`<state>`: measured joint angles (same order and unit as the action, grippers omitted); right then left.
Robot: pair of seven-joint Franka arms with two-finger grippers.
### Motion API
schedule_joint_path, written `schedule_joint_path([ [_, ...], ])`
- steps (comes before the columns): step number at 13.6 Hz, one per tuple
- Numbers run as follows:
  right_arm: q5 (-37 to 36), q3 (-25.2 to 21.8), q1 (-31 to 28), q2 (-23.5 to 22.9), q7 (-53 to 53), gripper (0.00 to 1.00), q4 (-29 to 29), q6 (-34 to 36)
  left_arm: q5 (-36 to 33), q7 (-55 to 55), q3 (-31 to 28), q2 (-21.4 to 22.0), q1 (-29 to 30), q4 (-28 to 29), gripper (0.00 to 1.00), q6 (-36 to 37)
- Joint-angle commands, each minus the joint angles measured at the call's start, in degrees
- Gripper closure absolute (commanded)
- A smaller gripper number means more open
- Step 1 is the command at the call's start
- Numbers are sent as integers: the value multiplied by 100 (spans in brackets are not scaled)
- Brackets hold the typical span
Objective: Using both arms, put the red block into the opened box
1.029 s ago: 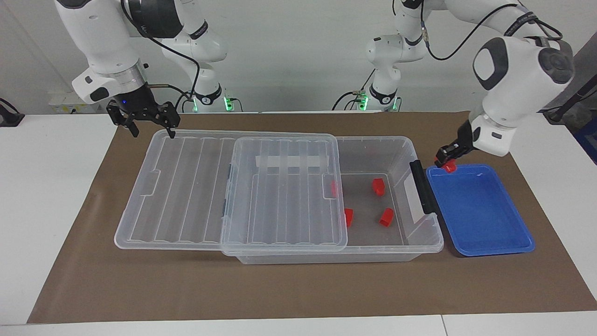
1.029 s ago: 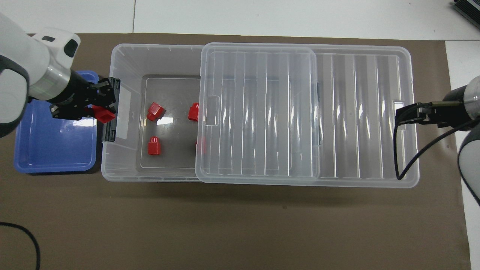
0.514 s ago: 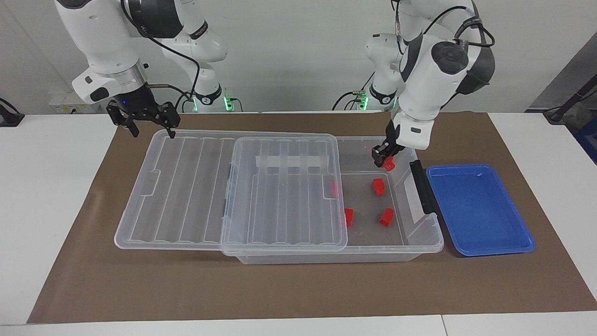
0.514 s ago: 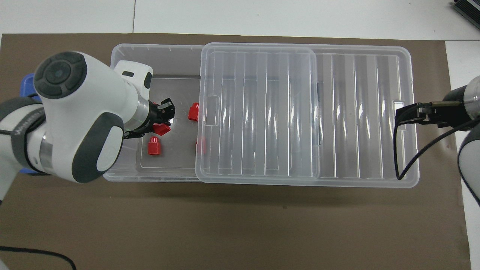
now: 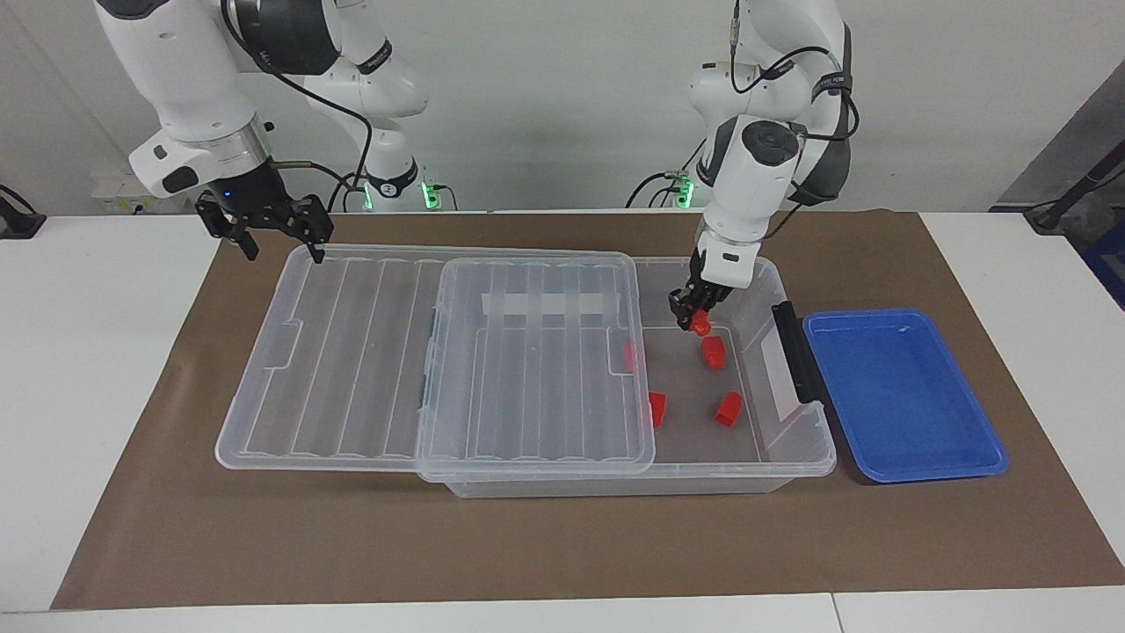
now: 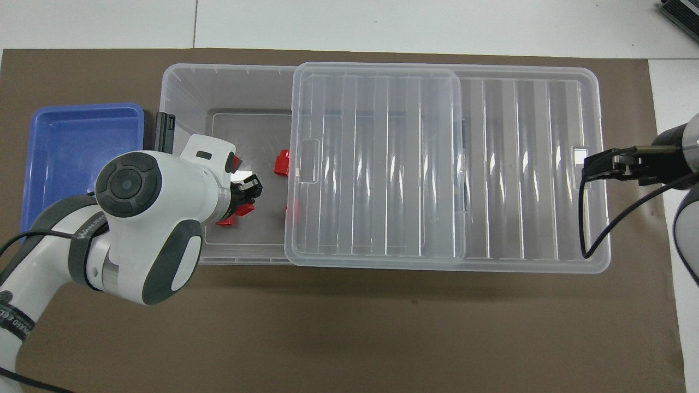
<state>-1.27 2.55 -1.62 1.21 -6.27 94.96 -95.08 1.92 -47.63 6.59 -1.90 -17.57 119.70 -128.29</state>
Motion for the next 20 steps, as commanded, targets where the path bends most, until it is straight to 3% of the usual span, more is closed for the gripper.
schedule_joint_path([
  [1,-49,53,-102,19,-102,17,110,-160,-481,-19,-70,-292,-220,107,94,-485],
  [4,-49,44,-137,11,-67,17,180,-326,-745,7,-70,-609,-212,89,94,-811],
  [5,-49,53,-224,2,-58,26,259,-509,-929,25,-70,-654,-212,89,94,-820],
  [8,-31,44,-392,2,-58,75,444,-827,-1201,52,-70,-1004,-142,63,94,-1154],
  [10,-31,53,-558,-33,11,100,576,-1073,-1510,43,-79,-1233,-133,19,94,-1294],
  [13,-40,44,-734,-147,231,100,778,-1810,-1528,87,-96,-1278,-80,45,94,-1400],
  [20,-49,44,-1165,-568,706,100,928,-2576,-1528,43,-96,-1445,-89,106,94,-1594],
])
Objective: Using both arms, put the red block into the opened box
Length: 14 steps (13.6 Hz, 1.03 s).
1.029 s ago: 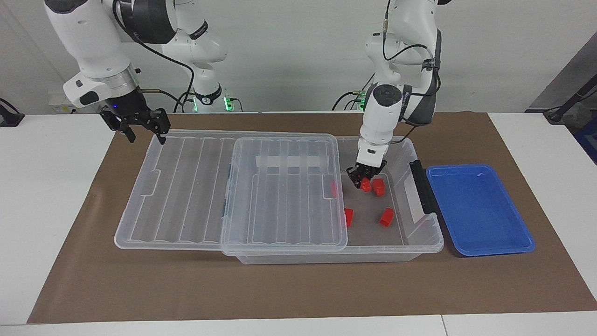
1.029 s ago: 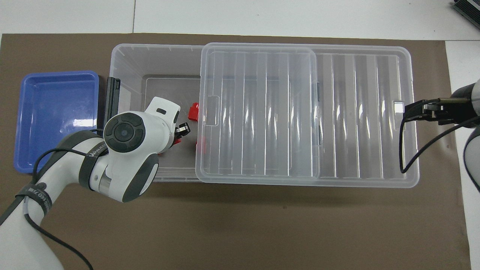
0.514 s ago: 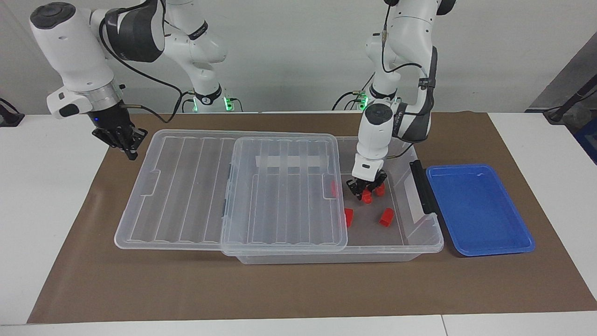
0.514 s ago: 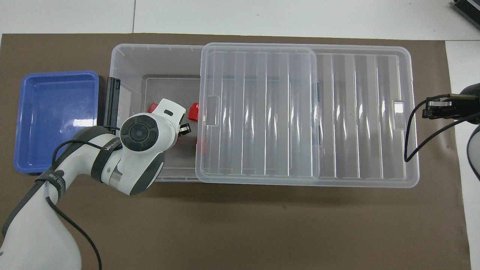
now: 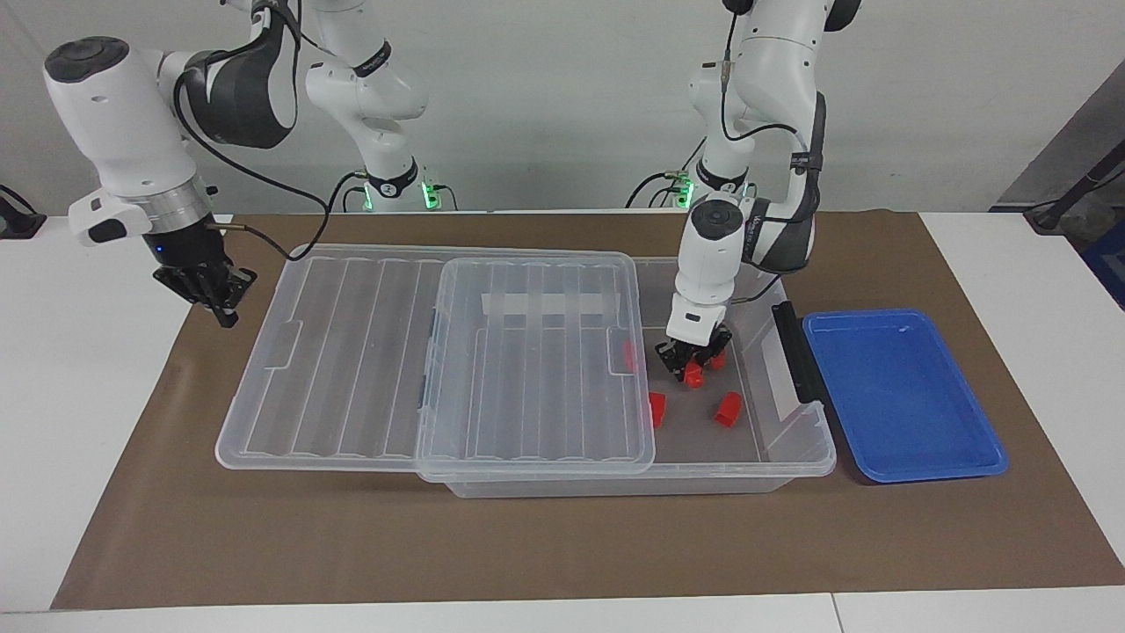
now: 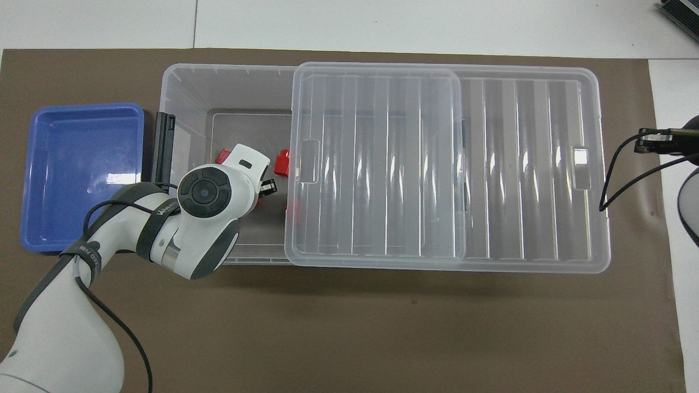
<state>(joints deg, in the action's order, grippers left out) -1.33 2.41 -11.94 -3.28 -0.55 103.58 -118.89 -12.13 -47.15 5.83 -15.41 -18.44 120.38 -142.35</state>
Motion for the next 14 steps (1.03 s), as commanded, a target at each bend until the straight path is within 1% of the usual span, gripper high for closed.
schedule_joint_path([
  [1,-43,58,-176,-216,151,100,66,-205,-123,-5,-21,-94,-2,38,92,-188],
  [2,-43,58,-177,-278,143,100,66,-205,-123,4,-21,-102,7,38,84,-188],
  [3,-43,58,-177,-331,134,100,66,-205,-123,4,-29,-102,7,38,57,-188],
  [4,-43,58,-177,-349,125,100,66,-205,-123,4,-21,-94,7,38,39,-179],
  [5,-43,49,-168,-349,108,100,75,-205,-123,4,-21,-102,7,38,23,-179],
  [11,-43,49,-71,-340,81,100,136,-178,-123,-5,-21,-85,7,-50,22,14],
  [12,-43,58,-71,-340,81,100,136,-178,-123,-14,-21,-59,-2,-111,22,119],
  [14,-51,58,-71,-340,81,100,136,-178,-106,-5,-3,20,-10,-347,23,574],
])
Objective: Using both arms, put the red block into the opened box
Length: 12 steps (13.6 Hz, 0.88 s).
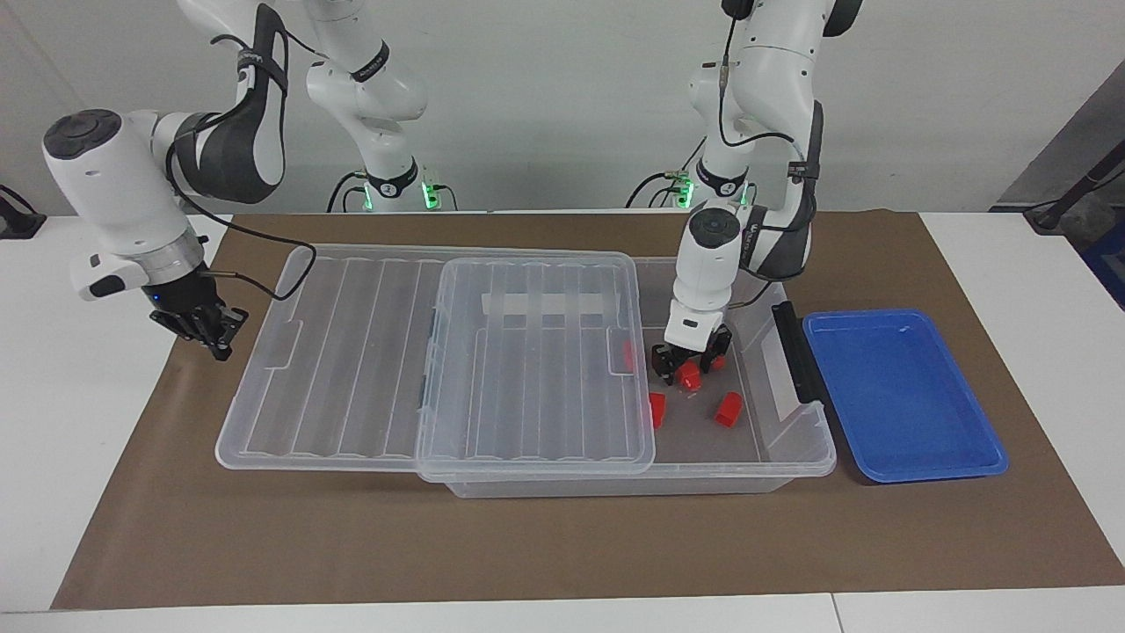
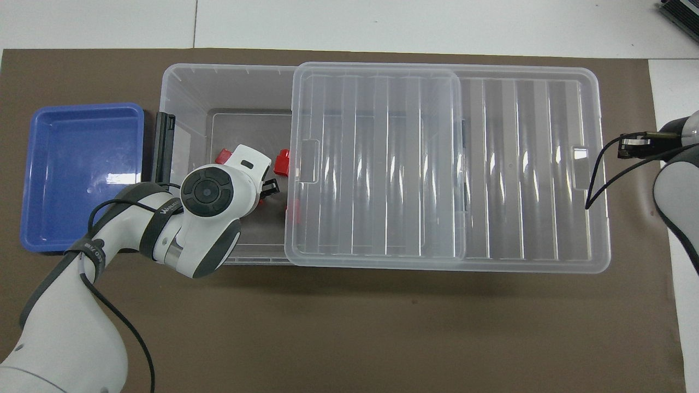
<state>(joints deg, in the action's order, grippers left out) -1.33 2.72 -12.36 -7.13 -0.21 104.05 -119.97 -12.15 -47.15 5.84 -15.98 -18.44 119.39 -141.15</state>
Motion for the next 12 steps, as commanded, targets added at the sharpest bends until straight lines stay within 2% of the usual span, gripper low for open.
schedule_joint_path([
  [1,-43,27,-30,45,48,100,89,-70,-78,4,5,129,-19,-406,23,726],
  [6,-43,27,-30,45,57,100,98,-79,326,56,-12,534,-10,-775,23,1588],
  [9,-43,27,-30,54,48,100,115,-79,423,275,-56,657,33,-1424,23,2720],
  [12,-51,27,119,54,30,100,124,-88,801,1284,-82,745,428,-2320,21,3950],
])
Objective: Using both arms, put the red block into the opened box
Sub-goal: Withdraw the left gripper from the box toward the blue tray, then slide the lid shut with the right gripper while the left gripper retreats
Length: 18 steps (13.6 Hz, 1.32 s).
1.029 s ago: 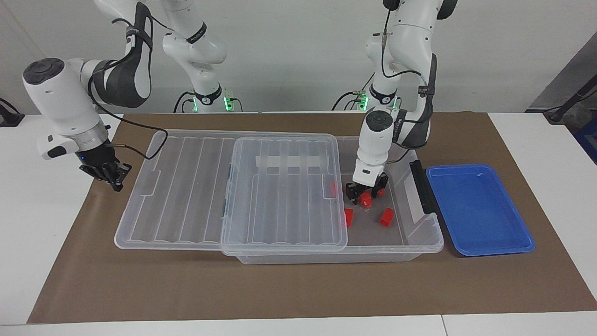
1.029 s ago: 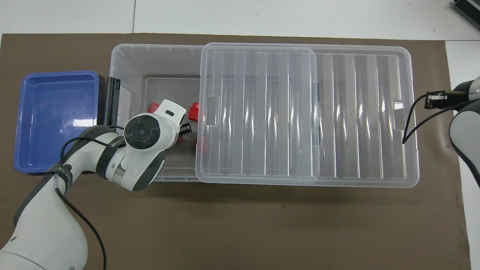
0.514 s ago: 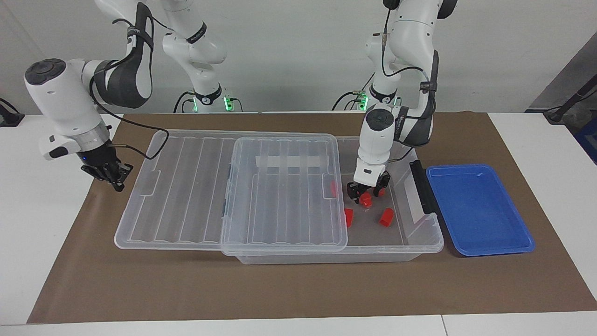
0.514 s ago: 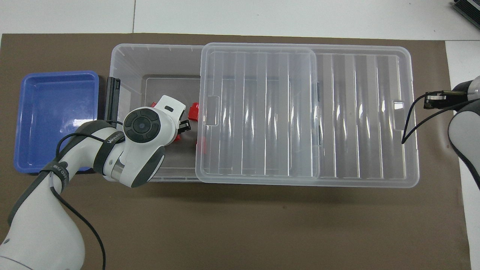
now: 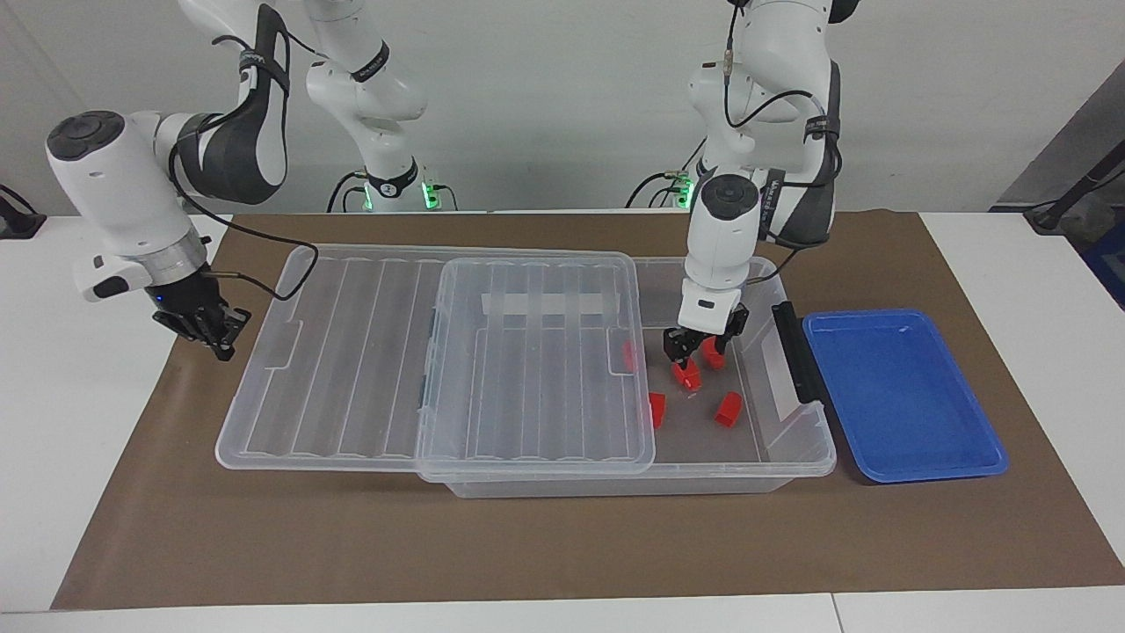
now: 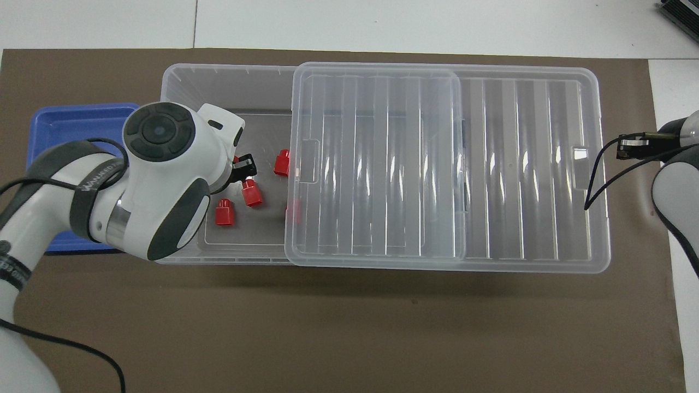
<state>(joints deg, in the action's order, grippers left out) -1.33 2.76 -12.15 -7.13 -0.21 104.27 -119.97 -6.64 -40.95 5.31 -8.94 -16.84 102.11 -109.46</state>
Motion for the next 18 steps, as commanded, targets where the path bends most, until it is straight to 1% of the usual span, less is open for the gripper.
schedule_joint_path([
  [1,-51,23,116,54,-22,100,102,-79,260,963,-30,50,426,-839,19,1143],
  [2,-51,23,151,54,-110,100,102,-88,260,1271,-39,102,549,-946,12,1390],
  [3,-51,23,230,54,-171,100,102,-88,260,1543,-47,277,690,-947,0,1471],
  [4,-51,23,266,54,-250,100,102,-88,260,1755,-47,470,900,-895,0,1507],
  [8,-51,32,529,54,-550,100,111,-70,260,3037,-74,972,1638,-859,0,1954],
  [10,-51,32,696,45,-559,100,111,-70,260,3705,-74,1130,1982,-850,0,2122],
  [12,-51,32,828,54,-559,100,172,-62,260,4085,-74,1219,2080,-841,0,2236],
  [14,-51,32,934,80,-524,100,172,61,260,4069,-74,1237,2062,-772,0,2158],
  [16,-43,102,943,98,-523,100,164,394,260,4051,-65,1263,2027,-762,0,2140],
  [18,-16,154,1117,115,-541,100,137,527,260,4042,-65,1254,2001,-762,0,2131],
])
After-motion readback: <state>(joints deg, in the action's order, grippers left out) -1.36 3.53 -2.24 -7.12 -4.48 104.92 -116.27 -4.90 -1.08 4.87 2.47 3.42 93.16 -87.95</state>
